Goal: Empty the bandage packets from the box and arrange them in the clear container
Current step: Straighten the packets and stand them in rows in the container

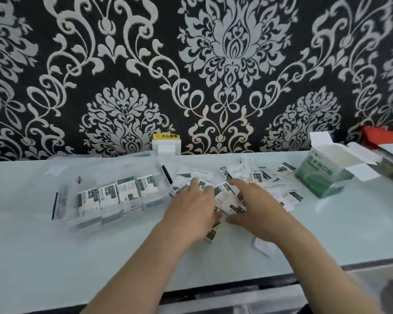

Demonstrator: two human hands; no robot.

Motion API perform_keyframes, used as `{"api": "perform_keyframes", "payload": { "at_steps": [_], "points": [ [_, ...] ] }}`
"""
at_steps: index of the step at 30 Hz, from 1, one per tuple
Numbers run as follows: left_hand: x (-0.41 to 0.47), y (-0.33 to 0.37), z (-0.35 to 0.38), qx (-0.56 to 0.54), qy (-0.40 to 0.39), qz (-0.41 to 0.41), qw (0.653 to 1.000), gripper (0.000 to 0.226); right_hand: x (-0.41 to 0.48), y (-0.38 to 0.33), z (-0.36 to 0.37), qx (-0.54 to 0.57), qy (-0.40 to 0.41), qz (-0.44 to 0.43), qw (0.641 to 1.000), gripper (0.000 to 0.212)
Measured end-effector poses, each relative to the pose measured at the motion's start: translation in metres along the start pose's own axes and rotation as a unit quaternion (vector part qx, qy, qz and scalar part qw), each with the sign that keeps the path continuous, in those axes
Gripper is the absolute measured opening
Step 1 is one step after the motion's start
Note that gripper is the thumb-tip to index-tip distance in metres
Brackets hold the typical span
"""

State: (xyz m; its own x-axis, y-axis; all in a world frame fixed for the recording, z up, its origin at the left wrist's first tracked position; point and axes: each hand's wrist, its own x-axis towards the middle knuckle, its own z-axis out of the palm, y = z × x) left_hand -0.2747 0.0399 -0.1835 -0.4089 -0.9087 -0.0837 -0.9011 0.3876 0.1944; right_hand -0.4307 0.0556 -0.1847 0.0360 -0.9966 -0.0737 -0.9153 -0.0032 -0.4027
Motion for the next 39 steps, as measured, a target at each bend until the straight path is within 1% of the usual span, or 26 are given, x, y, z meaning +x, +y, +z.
{"api": "perform_keyframes", "payload": {
  "at_steps": [2,6,8,10,12,15,18,19,21,23,26,28,31,32,33,34,35,37,39],
  "points": [
    [0.005,0.002,0.001,-0.018,0.045,-0.011,0.999,0.041,0.002,0.001,0.001,0.013,0.008,0.007,1.000,0.080],
    [0.016,0.009,0.001,-0.096,0.090,-0.037,0.991,0.038,0.002,0.002,0.002,0.042,0.021,0.020,0.999,0.071],
    [0.019,0.013,-0.002,-0.151,0.104,-0.067,0.981,0.031,0.002,0.002,0.002,0.047,0.027,0.025,0.998,0.058],
    [0.021,0.016,-0.006,-0.213,0.119,-0.091,0.965,0.026,0.002,0.003,0.001,0.054,0.036,0.022,0.998,0.038],
    [0.022,0.017,-0.009,-0.262,0.144,-0.110,0.948,0.024,0.002,0.004,0.000,0.083,0.046,0.023,0.995,0.024],
    [0.023,0.017,-0.012,-0.310,0.167,-0.122,0.928,0.027,0.001,0.008,-0.003,0.150,0.074,0.051,0.985,0.014],
    [0.023,0.017,-0.013,-0.335,0.191,-0.107,0.916,0.037,0.001,0.012,-0.001,0.217,0.079,0.075,0.970,0.007],
    [0.023,0.018,-0.013,-0.339,0.208,-0.101,0.912,0.038,0.002,0.012,-0.001,0.231,0.080,0.077,0.967,0.005],
    [0.022,0.019,-0.014,-0.344,0.252,-0.084,0.901,0.033,0.002,0.013,-0.001,0.262,0.081,0.086,0.958,0.009],
    [0.020,0.020,-0.017,-0.353,0.305,-0.066,0.882,0.025,0.002,0.012,-0.002,0.308,0.069,0.107,0.943,0.013],
    [0.019,0.013,-0.022,-0.354,0.380,-0.057,0.853,0.023,0.000,0.007,-0.006,0.366,0.048,0.139,0.919,0.015],
    [0.018,0.010,-0.026,-0.362,0.405,-0.052,0.838,0.022,-0.001,0.004,-0.009,0.398,0.050,0.147,0.904,0.020],
    [0.013,0.011,-0.036,-0.354,0.437,-0.050,0.825,0.020,-0.002,-0.001,-0.013,0.429,0.056,0.149,0.889,0.024],
    [0.010,0.012,-0.042,-0.354,0.438,-0.051,0.825,0.020,-0.002,-0.002,-0.013,0.438,0.060,0.151,0.884,0.025],
    [0.007,0.013,-0.049,-0.361,0.423,-0.055,0.829,0.018,-0.001,-0.004,-0.014,0.448,0.068,0.154,0.878,0.025],
    [0.005,0.013,-0.054,-0.371,0.387,-0.060,0.842,0.014,-0.001,-0.005,-0.015,0.456,0.081,0.157,0.872,0.026],
    [0.003,0.012,-0.059,-0.377,0.334,-0.068,0.861,0.012,-0.001,-0.006,-0.016,0.466,0.097,0.157,0.865,0.027],
    [0.002,0.011,-0.062,-0.370,0.229,-0.076,0.897,0.019,-0.001,-0.009,-0.018,0.505,0.118,0.155,0.841,0.026],
    [0.004,0.009,-0.057,-0.325,0.172,-0.070,0.927,0.014,-0.003,-0.014,-0.020,0.551,0.107,0.153,0.814,0.025]
  ]
}}
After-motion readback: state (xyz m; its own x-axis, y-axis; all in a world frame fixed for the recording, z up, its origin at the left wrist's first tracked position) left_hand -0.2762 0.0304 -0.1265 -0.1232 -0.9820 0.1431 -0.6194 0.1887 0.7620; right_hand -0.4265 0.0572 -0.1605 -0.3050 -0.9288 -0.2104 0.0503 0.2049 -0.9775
